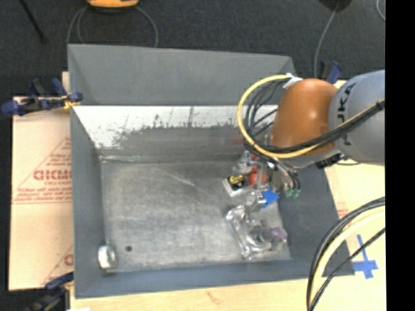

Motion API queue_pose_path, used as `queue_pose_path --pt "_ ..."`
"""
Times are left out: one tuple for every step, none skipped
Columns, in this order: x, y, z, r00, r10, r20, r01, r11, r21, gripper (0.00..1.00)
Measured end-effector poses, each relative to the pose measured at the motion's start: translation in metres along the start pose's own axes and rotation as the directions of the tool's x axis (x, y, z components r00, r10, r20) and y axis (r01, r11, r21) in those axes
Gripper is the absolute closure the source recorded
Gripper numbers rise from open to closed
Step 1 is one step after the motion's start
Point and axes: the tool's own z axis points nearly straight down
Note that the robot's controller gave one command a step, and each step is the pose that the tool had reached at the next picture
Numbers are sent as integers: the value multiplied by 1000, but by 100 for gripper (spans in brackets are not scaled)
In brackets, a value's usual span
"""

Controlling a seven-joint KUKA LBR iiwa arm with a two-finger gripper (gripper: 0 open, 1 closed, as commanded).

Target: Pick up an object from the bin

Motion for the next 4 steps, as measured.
queue_pose_path --pt "3 -8 8 983 -183 5 183 983 6 0" --pt "64 -30 -5 959 -282 -8 282 960 0 0" --pt "25 -41 46 984 -178 -2 178 984 -1 0" --pt "8 -69 45 997 -73 -5 73 997 -9 0"
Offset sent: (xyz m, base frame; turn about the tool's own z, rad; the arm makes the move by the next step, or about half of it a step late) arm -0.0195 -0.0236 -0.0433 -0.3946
